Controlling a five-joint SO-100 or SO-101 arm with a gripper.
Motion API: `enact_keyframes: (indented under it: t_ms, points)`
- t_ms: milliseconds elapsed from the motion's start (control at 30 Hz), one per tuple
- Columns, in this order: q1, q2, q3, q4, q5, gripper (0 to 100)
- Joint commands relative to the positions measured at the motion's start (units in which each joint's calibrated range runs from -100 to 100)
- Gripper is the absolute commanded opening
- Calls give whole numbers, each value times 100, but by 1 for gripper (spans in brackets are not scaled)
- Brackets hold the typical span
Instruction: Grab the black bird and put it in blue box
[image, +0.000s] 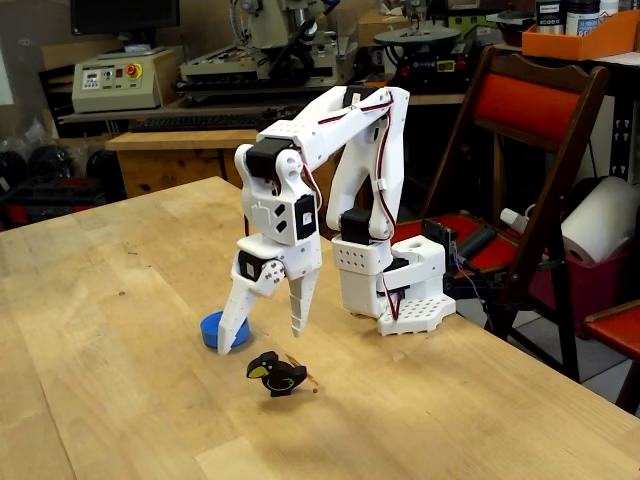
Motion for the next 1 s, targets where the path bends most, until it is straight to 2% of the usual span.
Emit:
enact_keyframes:
  t_ms: [0, 967]
  points:
    - [53, -39, -44, -16, 24, 42]
    - [61, 1048, -53, -71, 10, 42]
